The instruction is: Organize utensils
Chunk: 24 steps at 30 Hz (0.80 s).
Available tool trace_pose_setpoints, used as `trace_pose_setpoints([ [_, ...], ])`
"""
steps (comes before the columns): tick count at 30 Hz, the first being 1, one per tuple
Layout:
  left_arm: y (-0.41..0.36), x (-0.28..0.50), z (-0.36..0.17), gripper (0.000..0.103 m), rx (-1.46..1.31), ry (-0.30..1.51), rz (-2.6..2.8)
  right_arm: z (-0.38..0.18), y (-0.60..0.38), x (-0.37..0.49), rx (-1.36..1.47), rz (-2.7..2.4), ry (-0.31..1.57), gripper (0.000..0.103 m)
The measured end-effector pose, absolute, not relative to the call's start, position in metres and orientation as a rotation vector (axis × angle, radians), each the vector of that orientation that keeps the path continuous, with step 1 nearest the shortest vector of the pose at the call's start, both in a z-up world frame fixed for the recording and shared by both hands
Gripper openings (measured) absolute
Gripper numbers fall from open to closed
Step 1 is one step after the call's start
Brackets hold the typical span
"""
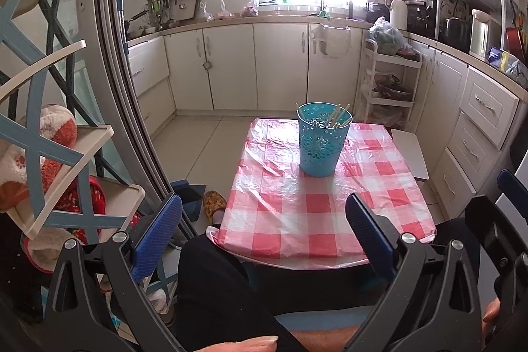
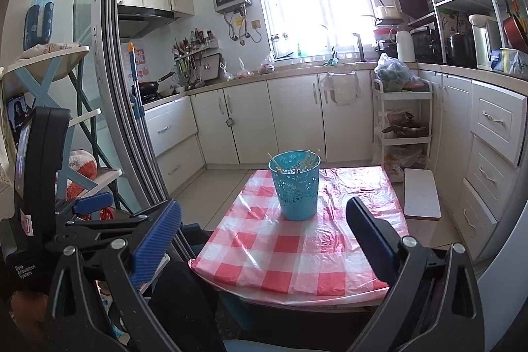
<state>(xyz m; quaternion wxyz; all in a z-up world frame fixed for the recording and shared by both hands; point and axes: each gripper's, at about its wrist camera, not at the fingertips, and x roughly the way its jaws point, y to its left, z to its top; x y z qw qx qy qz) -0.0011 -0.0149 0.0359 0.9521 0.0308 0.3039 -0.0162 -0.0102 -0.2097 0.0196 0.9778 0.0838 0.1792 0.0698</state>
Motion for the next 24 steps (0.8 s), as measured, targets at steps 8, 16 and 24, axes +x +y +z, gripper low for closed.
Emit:
trace_pose_setpoints([
  [8, -0.014, -0.003, 0.031, 0.095, 0.073, 0.591, -0.047, 0.013, -0.212, -0.011, 0.163, 0.131, 0.367, 0.096],
  [16, -0.022, 0.044, -0.001, 0.095, 0.114, 0.704, -0.069, -0.003, -0.226, 0.019, 0.152, 0.091, 0.416, 0.096],
  [24, -0.026, 0.167, -0.098, 0.095, 0.116, 0.958, -0.049, -0.073, -0.264, 0.122, 0.14, -0.004, 0.623, 0.096],
])
